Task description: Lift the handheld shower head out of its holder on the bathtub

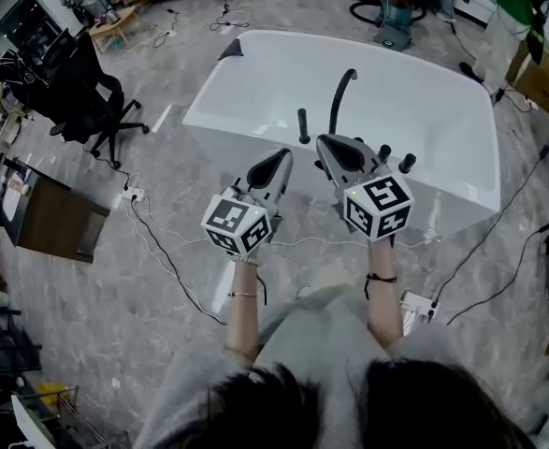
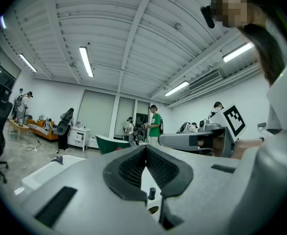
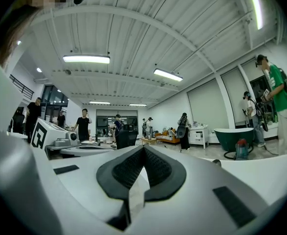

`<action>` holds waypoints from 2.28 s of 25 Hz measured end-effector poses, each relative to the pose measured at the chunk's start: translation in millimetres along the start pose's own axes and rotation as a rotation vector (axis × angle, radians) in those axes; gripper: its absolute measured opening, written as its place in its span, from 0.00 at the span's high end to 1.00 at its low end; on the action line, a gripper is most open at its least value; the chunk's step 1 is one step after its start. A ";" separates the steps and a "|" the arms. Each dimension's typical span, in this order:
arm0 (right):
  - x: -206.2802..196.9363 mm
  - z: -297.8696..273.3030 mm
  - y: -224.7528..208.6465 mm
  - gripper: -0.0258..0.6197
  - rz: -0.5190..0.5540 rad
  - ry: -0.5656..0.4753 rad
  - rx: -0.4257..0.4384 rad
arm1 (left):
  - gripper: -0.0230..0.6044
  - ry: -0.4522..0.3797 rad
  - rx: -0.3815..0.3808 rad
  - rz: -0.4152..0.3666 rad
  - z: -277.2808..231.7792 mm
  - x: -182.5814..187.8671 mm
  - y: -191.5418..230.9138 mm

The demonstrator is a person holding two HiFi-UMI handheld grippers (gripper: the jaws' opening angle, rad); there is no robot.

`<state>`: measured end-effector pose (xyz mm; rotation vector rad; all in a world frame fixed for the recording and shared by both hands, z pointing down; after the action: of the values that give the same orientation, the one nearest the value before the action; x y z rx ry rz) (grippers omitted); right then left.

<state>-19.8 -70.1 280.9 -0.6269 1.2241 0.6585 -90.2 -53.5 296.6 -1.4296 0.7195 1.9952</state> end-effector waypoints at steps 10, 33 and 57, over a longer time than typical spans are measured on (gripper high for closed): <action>-24.5 -23.6 -28.8 0.96 -0.029 0.033 -0.019 | 0.95 0.026 0.021 0.025 -16.3 -21.4 24.1; -117.3 -125.4 -143.2 0.96 -0.040 0.159 -0.059 | 0.95 0.126 0.118 0.128 -102.3 -115.5 131.7; -289.1 -139.5 -177.3 0.90 -0.068 0.304 -0.164 | 0.95 0.262 0.111 0.235 -87.4 -255.4 192.2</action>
<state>-35.6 -324.4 544.6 -0.9267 1.4311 0.6252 -105.2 -284.2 534.0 -1.6194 1.1415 1.9199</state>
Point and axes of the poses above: the fingertips, and each gripper's own axes: z backward along the fingers, y to its left, x out of its top, the point moved 1 cm from there along z, backward along the fingers, and after that the axes turned 15 degrees about -y, right-handed, at the moved point
